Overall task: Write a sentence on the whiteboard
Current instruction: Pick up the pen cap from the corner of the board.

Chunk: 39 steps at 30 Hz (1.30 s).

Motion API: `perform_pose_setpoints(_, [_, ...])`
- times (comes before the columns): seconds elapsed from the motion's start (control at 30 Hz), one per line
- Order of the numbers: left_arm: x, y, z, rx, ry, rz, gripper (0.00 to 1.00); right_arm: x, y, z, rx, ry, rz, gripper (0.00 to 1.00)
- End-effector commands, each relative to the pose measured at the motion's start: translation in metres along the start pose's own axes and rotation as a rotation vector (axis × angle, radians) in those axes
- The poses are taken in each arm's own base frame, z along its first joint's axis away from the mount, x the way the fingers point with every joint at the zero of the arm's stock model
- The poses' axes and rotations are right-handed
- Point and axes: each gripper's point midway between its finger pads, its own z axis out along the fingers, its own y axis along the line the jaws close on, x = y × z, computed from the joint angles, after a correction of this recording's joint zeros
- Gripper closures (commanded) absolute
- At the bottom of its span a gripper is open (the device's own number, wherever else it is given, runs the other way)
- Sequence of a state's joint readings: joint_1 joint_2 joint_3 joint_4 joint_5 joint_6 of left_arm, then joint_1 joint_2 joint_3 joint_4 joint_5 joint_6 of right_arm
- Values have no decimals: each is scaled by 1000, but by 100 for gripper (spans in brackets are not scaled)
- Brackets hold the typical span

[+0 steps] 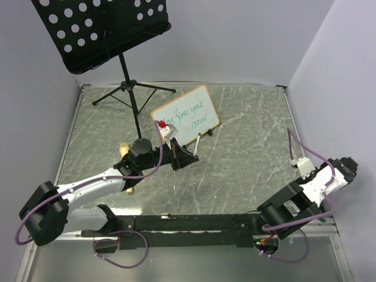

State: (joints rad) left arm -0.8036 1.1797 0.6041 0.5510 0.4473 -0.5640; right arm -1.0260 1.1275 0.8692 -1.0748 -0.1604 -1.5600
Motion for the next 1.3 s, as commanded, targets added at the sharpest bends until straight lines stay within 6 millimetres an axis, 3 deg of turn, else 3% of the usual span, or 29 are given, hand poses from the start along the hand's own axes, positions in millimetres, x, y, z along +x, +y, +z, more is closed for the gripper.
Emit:
perform_pose_setpoints(0.0, [-18, -15, -4, 54, -72, -6, 99, 32, -19, 24, 64, 109, -148, 31])
perform_pose_setpoints(0.17, [-17, -13, -10, 33, -86, -19, 99, 60, -24, 42, 20, 158, -118, 43])
perform_pose_setpoints(0.4, [-13, -11, -10, 26, -81, -34, 99, 86, -20, 63, -51, 193, -103, 48])
perform_pose_setpoints(0.7, [-12, -9, -6, 23, -68, -32, 99, 91, -1, 69, -115, 183, -97, 51])
perform_pose_setpoints(0.97, [-10, -8, -6, 20, -63, -33, 99, 78, -9, 61, -89, 115, -52, 50])
perform_pose_setpoints(1.1, [-10, -8, -6, 22, -61, -35, 99, 73, 0, 54, -108, 94, -69, 50])
perform_pose_setpoints(1.27, [-8, -9, -5, 31, -58, -38, 99, 78, 12, 63, -135, 123, -95, 50])
